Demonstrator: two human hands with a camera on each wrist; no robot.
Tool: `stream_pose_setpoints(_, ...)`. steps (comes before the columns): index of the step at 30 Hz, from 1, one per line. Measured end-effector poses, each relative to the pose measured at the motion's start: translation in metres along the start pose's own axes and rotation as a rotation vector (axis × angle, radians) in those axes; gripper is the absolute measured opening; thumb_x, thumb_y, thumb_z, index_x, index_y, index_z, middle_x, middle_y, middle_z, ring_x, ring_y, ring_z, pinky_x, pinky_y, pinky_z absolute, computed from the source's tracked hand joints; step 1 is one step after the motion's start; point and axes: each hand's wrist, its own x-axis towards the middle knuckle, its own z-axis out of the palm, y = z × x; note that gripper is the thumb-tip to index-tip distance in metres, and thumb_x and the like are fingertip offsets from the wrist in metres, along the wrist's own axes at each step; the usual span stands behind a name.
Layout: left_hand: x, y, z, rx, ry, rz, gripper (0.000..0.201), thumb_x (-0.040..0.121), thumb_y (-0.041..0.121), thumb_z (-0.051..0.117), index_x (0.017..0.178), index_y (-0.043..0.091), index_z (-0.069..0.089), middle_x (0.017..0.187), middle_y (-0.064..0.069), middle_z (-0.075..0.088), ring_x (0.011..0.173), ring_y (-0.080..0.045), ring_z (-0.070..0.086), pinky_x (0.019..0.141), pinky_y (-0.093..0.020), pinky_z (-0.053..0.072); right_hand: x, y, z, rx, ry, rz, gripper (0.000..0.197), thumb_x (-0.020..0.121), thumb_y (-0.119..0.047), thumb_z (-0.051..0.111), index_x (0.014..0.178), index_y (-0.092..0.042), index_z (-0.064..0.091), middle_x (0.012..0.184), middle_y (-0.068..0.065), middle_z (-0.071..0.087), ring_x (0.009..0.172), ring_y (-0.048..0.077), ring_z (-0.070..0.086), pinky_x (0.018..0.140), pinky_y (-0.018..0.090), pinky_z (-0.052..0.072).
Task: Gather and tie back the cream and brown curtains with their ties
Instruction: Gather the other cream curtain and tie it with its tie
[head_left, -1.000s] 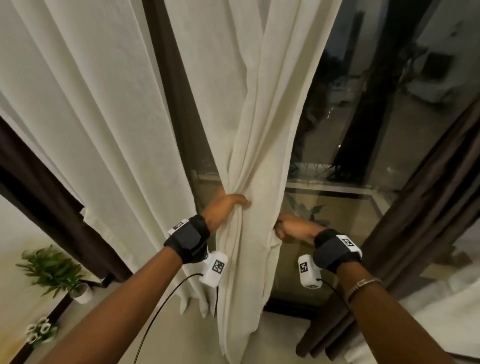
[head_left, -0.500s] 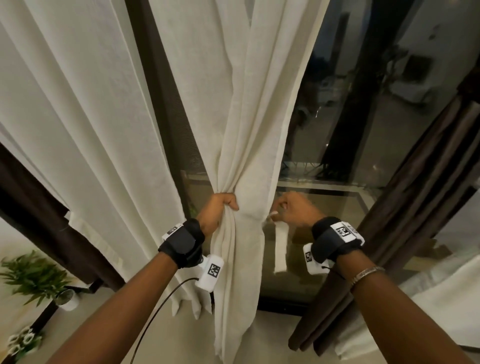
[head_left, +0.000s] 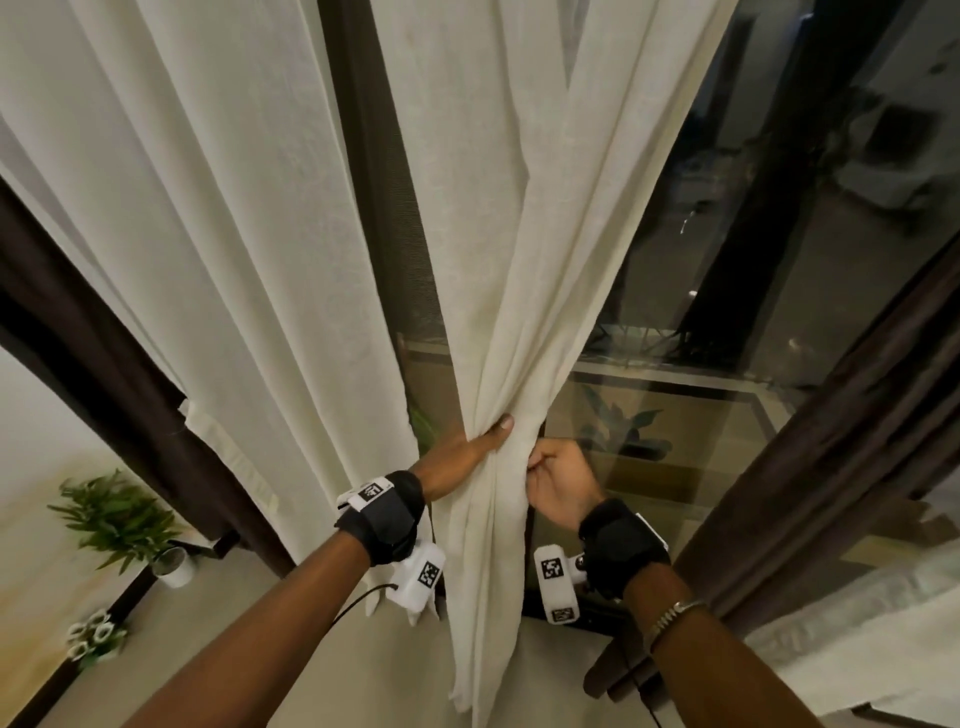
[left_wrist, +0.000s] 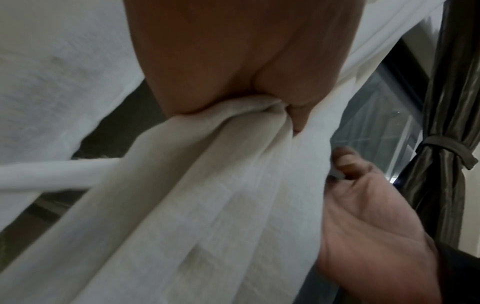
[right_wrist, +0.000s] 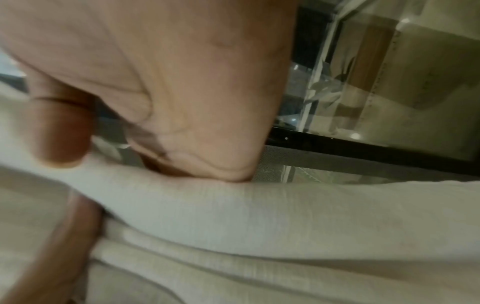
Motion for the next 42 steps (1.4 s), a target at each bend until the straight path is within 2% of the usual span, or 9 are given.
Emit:
stream_pose_setpoints(5, 0.005, -0.017, -0.003, -0.005, 0.051, 0.051, 0.059, 0.094, 0.056, 0.069, 0.147, 0.035, 0.056, 0.139, 0.014, 0.067, 0.127, -0.002, 0.063, 0.113, -0.03, 0.048, -0.013, -0.009, 0.007, -0.283, -0.256, -0.009, 0.066, 0.089, 0.004, 0.069, 0.152, -0.007, 0.05, 0.15, 0.02, 0.059, 0.14, 0.035, 0.057, 0.118, 0.049, 0.045)
stream_pose_setpoints(10, 0.013, -0.032, -0.007, 0.431, 0.063, 0.11, 0.04, 0.089, 0.048, 0.078, 0.126, 0.039, 0.066, 0.123, 0.014, 0.07, 0.12, -0.013, 0.067, 0.097, -0.022, 0.049, -0.003, -0.007, 0.027, -0.596, 0.108, -0.23, 0.077, 0.067, -0.037, 0.099, 0.136, -0.025, 0.065, 0.122, -0.005, 0.079, 0.116, 0.014, 0.074, 0.101, 0.037, 0.059)
stream_pose_setpoints(13, 0.011, -0.037, -0.001, 0.654, 0.033, 0.168, 0.049, 0.082, 0.057, 0.079, 0.123, 0.036, 0.064, 0.114, 0.016, 0.068, 0.109, -0.011, 0.067, 0.094, -0.027, 0.053, 0.009, -0.003, 0.025, -0.638, 0.324, -0.261, 0.07, 0.065, -0.041, 0.096, 0.127, -0.019, 0.068, 0.114, -0.003, 0.079, 0.109, 0.019, 0.075, 0.097, 0.041, 0.062)
stream_pose_setpoints(17, 0.003, -0.04, -0.017, 0.329, 0.039, 0.087, 0.063, 0.078, 0.071, 0.073, 0.132, 0.043, 0.056, 0.128, 0.017, 0.068, 0.117, -0.009, 0.065, 0.103, -0.032, 0.052, 0.009, -0.012, 0.015, -0.609, 0.304, -0.204, 0.052, 0.078, -0.032, 0.084, 0.126, -0.02, 0.068, 0.116, -0.001, 0.077, 0.11, 0.022, 0.073, 0.101, 0.044, 0.059)
stream_pose_setpoints(24, -0.03, -0.039, -0.021, 0.626, 0.052, 0.236, 0.054, 0.098, 0.047, 0.064, 0.146, 0.041, 0.041, 0.119, 0.01, 0.068, 0.101, -0.01, 0.068, 0.092, -0.037, 0.06, 0.014, -0.031, 0.005, -0.657, 0.347, -0.237, 0.037, 0.093, -0.027, 0.077, 0.128, -0.019, 0.069, 0.117, -0.003, 0.075, 0.108, 0.02, 0.071, 0.102, 0.041, 0.055)
stream_pose_setpoints(27, -0.047, -0.024, 0.002, 0.761, -0.166, 0.349, 0.044, 0.099, 0.047, 0.061, 0.142, 0.044, 0.05, 0.135, 0.02, 0.063, 0.114, -0.002, 0.062, 0.101, -0.035, 0.055, 0.019, -0.032, 0.002, -0.725, 0.349, -0.238, 0.047, 0.092, -0.034, 0.079, 0.135, -0.017, 0.069, 0.121, -0.004, 0.073, 0.111, 0.019, 0.069, 0.105, 0.039, 0.054)
stream_pose_setpoints(32, -0.041, -0.008, 0.032, 0.717, -0.457, 0.264, 0.08, 0.099, 0.024, 0.06, 0.158, 0.047, 0.011, 0.147, 0.005, 0.055, 0.127, -0.018, 0.059, 0.107, -0.041, 0.054, 0.022, -0.031, 0.0, -0.7, 0.261, -0.131, 0.057, 0.091, -0.041, 0.08, 0.14, -0.015, 0.065, 0.128, -0.001, 0.074, 0.116, 0.023, 0.07, 0.111, 0.043, 0.052)
stream_pose_setpoints(37, -0.007, -0.01, 0.024, 0.537, -0.286, 0.292, 0.055, 0.092, -0.008, 0.048, 0.14, 0.02, 0.049, 0.133, -0.002, 0.062, 0.121, -0.018, 0.062, 0.107, -0.044, 0.052, 0.002, -0.037, -0.005, -0.591, 0.023, -0.027, 0.068, 0.089, -0.051, 0.078, 0.137, -0.005, 0.068, 0.118, 0.023, 0.074, 0.114, 0.041, 0.069, 0.11, 0.042, 0.05)
stream_pose_setpoints(42, 0.013, -0.012, 0.022, 0.53, -0.066, 0.334, 0.021, 0.094, 0.025, 0.069, 0.115, 0.023, 0.071, 0.106, 0.008, 0.078, 0.101, -0.008, 0.073, 0.094, -0.041, 0.059, -0.024, -0.05, 0.001, -0.591, -0.214, 0.048, 0.04, 0.096, -0.026, 0.067, 0.136, -0.02, 0.064, 0.14, 0.01, 0.069, 0.132, 0.022, 0.064, 0.115, 0.035, 0.049)
